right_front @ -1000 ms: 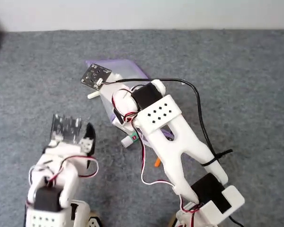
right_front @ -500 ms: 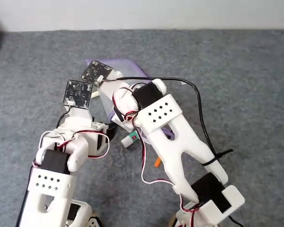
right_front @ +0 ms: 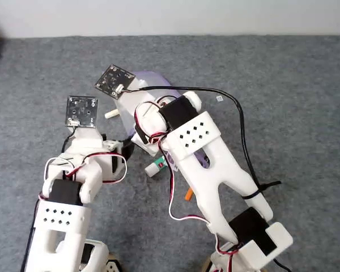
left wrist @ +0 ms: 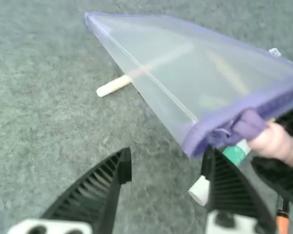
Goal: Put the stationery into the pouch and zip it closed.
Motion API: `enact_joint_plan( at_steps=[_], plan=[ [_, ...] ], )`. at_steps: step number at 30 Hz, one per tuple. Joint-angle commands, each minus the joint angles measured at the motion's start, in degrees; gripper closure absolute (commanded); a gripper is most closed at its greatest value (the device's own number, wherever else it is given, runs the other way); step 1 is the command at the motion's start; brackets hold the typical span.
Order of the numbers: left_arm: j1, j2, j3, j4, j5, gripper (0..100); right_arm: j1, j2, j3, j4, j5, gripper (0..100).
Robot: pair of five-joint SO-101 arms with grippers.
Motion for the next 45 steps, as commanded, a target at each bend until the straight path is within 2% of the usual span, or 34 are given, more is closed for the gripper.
enact_joint_plan(
  at_steps=[1,10,22,28,37,45],
  plan=[
    [-0.44,-0.26,-0.84,-1.93,1.05,75,-0.57,-1.10,-2.99,0.04,-0.70,99.0],
    [-0.26,0.18,1.10,-5.89,0.97,75,-2.42,-1.10,-2.99,0.04,-0.70,99.0],
    [3.08,-0.26,3.56,-5.80,0.88,75,-2.42,-1.10,-3.08,-0.04,-0.70,99.0],
    [6.95,-0.26,1.54,-1.58,1.05,75,-2.42,-1.10,-3.08,-0.04,-0.70,99.0],
    [6.59,-0.35,0.13,-0.79,0.88,75,-2.33,-1.10,-3.08,-0.04,-0.70,99.0],
    [6.51,0.09,2.95,-8.00,0.88,75,-2.51,-1.10,-3.08,0.40,-0.70,99.0]
  ],
)
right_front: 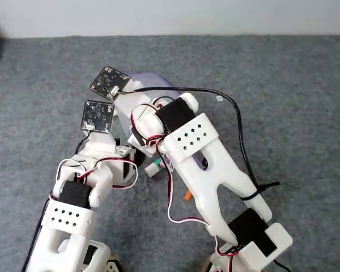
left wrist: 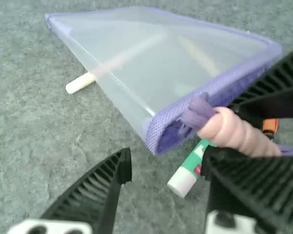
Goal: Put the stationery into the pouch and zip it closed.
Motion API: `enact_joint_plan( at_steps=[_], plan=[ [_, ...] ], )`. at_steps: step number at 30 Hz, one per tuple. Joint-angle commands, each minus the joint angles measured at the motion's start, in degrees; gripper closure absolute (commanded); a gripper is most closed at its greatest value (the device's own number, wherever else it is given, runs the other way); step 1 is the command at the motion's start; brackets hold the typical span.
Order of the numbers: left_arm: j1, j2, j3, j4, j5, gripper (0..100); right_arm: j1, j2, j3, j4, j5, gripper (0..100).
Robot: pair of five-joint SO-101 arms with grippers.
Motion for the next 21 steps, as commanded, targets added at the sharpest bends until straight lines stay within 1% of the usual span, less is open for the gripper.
enact_joint_plan(
  at_steps=[1,9,12,21],
  plan=[
    [0.26,0.00,0.04,-4.40,0.26,75,-0.66,-1.01,-2.29,0.84,-0.53,99.0],
    [-7.03,0.00,-0.04,-5.54,0.09,75,-0.66,-1.01,-2.29,0.92,-0.44,99.0],
    [-7.47,0.00,0.31,-6.77,-0.88,75,-0.84,-1.01,-2.29,0.92,-0.35,99.0],
    [-7.30,0.09,0.40,-8.09,-0.70,75,-1.01,-1.01,-2.29,0.92,-0.18,99.0]
  ],
)
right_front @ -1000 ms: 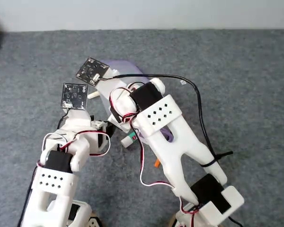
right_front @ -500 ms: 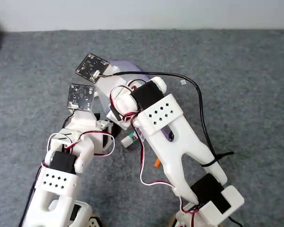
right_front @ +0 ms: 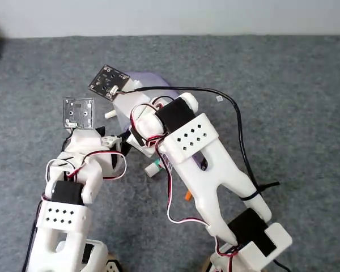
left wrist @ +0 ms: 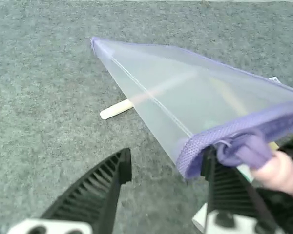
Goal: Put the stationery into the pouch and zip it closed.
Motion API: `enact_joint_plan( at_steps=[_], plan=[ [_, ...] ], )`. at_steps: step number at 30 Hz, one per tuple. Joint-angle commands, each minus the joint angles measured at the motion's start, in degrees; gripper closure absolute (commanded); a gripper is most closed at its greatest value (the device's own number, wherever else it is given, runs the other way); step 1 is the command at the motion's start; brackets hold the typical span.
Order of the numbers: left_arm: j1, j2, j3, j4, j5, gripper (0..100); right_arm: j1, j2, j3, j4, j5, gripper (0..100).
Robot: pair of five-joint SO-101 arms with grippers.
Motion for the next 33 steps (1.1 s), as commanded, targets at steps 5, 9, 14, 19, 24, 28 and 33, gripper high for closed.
enact_joint_plan(
  at_steps=[5,9,14,19,24,28,33],
  plan=[
    [-0.62,0.00,-0.13,-4.04,-0.70,83,-0.92,-1.01,-1.67,0.57,-0.18,99.0],
    [-0.26,0.00,2.07,-9.05,-0.79,94,-1.01,-1.01,-1.67,1.27,-0.35,99.0],
    [-0.18,0.00,3.03,-10.99,-0.79,96,-1.01,-1.10,-1.67,1.27,-0.35,99.0],
    [-0.18,0.00,3.03,-10.99,-0.79,99,-1.01,-1.10,-1.67,1.27,-0.44,99.0],
    [-0.18,0.00,3.03,-8.53,-0.79,99,-0.40,-1.10,-1.67,1.27,-0.35,99.0],
    [-0.97,-0.18,2.95,-4.48,-0.79,99,2.68,-2.24,-1.67,1.01,-0.09,99.0],
    [-4.22,-0.35,2.95,-3.34,-1.67,99,9.19,-3.12,-1.58,1.36,1.32,99.0]
  ],
)
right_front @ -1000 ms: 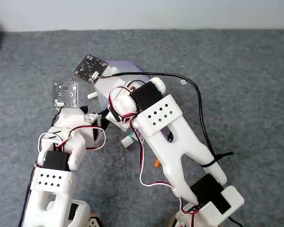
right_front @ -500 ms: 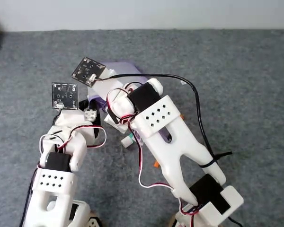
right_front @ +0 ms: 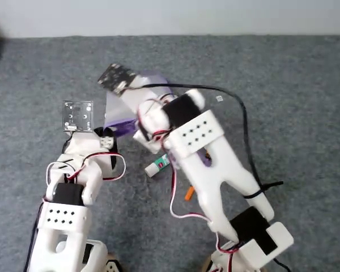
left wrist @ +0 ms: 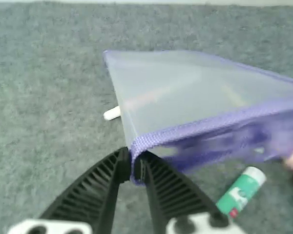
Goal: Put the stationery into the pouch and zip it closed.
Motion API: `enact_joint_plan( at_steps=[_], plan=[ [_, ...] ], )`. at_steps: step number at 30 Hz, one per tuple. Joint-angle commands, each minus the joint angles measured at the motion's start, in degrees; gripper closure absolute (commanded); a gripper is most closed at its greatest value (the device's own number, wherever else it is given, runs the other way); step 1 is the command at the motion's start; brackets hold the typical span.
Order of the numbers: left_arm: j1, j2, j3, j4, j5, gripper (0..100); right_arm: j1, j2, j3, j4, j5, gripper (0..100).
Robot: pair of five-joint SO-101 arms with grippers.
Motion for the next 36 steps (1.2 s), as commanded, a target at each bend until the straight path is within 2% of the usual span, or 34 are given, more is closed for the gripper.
enact_joint_plan(
  at_steps=[1,10,16,23,31,36],
  plan=[
    [-2.55,-0.26,-0.66,0.62,-2.64,99,5.49,-3.47,-1.58,0.57,1.85,99.0],
    [-2.81,-0.35,-0.66,0.62,-4.66,99,13.41,-5.58,-1.32,1.10,6.51,99.0],
    [-2.81,-0.35,-1.45,0.70,-4.66,99,17.36,-5.93,-1.32,5.41,8.26,99.0],
    [-2.90,-0.35,-8.04,1.67,-5.01,99,14.90,-8.04,-2.90,5.14,7.91,99.0],
    [-4.04,-0.44,-27.38,26.90,-9.49,99,10.86,-14.55,-3.08,5.76,7.91,99.0],
    [-7.82,-0.44,-37.32,34.11,-13.80,99,8.75,-18.59,-3.08,5.85,7.91,99.0]
  ],
)
